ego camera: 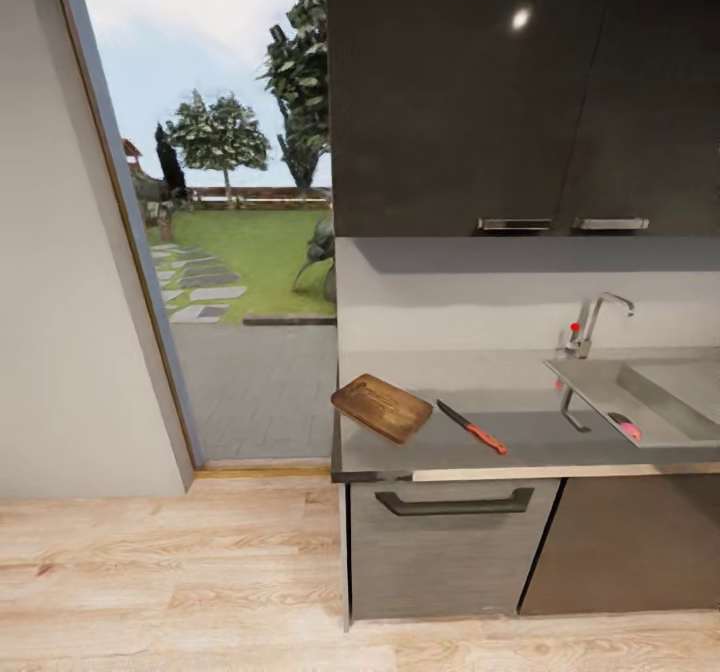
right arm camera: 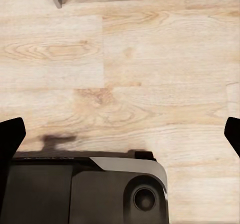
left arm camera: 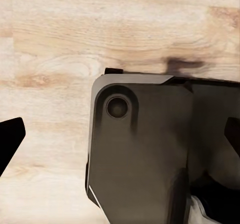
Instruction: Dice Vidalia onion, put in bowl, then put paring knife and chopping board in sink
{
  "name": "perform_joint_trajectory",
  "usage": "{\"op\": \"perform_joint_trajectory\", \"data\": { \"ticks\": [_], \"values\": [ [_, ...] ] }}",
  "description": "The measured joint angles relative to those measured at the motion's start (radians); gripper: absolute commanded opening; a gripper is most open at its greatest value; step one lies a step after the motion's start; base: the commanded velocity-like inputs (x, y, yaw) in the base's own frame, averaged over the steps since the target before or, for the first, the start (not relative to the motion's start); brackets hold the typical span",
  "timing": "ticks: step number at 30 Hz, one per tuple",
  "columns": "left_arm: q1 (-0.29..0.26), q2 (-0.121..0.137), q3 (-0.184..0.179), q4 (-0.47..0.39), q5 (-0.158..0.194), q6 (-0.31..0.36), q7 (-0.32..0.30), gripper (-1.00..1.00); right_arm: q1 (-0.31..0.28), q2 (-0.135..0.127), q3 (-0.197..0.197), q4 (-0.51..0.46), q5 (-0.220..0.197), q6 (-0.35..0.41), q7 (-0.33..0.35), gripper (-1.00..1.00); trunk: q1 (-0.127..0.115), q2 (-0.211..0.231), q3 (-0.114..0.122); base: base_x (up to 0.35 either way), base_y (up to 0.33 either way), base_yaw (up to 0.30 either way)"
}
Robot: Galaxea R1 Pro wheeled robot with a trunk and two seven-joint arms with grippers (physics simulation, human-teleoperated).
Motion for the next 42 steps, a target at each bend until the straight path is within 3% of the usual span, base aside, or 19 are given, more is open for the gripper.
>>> {"op": "perform_joint_trajectory", "data": {
  "ticks": [13, 16, 19, 20, 21, 24, 28, 30, 34, 37, 42],
  "values": [
    [0.0, -0.001, 0.0, 0.001, 0.0, 0.0, 0.0, 1.0, 0.0, 0.006, 0.003, -0.009, 0.002, -0.02, 0.001, 1.0, 0.0, 0.0, 0.0, -0.003, 0.0, 0.0],
    [0.0, -0.001, 0.0, 0.001, 0.0, 0.0, 0.0, 1.0, 0.0, 0.011, 0.004, -0.06, 0.003, -0.08, 0.002, 1.0, 0.0, 0.0, 0.0, 0.0, 0.0, 0.0],
    [0.0, -0.001, 0.001, 0.001, 0.0, 0.0, -0.004, 1.0, 0.0, 0.012, 0.01, -0.236, 0.004, -0.101, 0.0, 1.0, 0.0, 0.0, 0.0, 0.0, 0.0, 0.0],
    [0.0, -0.001, 0.0, 0.001, 0.0, 0.0, -0.006, 1.0, -0.001, 0.014, 0.013, -0.341, 0.003, -0.074, -0.001, 1.0, 0.0, 0.0, 0.0, 0.0, 0.0, 0.0],
    [0.0, -0.001, 0.0, 0.001, 0.001, 0.0, -0.006, 1.0, 0.0, 0.016, 0.013, -0.386, 0.002, -0.055, -0.001, 1.0, 0.0, 0.0, 0.0, 0.0, 0.0, 0.0],
    [0.0, -0.001, 0.0, 0.005, 0.0, 0.0, -0.006, 1.0, 0.0, 0.026, 0.015, -0.605, 0.002, 0.146, -0.001, 1.0, 0.0, 0.0, 0.0, 0.0, 0.0, 0.0],
    [0.0, -0.001, 0.001, 0.017, 0.0, 0.0, -0.007, 1.0, 0.0, 0.028, 0.015, -0.773, 0.002, 0.279, -0.001, 1.0, 0.0, 0.0, 0.0, 0.0, 0.0, 0.0],
    [0.0, -0.001, 0.001, 0.021, 0.0, 0.0, -0.007, 1.0, 0.0, 0.029, 0.015, -0.952, 0.001, 0.402, -0.001, 1.0, 0.0, 0.0, 0.0, 0.0, 0.0, 0.0],
    [0.0, -0.001, 0.001, 0.021, 0.0, 0.0, -0.007, 1.0, 0.0, 0.03, 0.015, -1.078, 0.002, 0.507, -0.002, 1.0, 0.0, 0.0, 0.0, 0.0, 0.0, 0.0],
    [0.0, -0.001, 0.001, 0.021, 0.0, 0.0, -0.007, 1.0, 0.0, 0.034, 0.014, -1.226, 0.003, 0.616, -0.004, 1.0, 0.0, 0.0, 0.0, 0.0, 0.0, 0.0],
    [0.0, -0.001, 0.001, 0.022, 0.0, 0.0, -0.007, 1.0, 0.0, 0.041, 0.011, -1.31, 0.004, 0.696, -0.008, 1.0, 0.0, 0.0, 0.0, 0.0, 0.0, 0.0]
  ]
}}
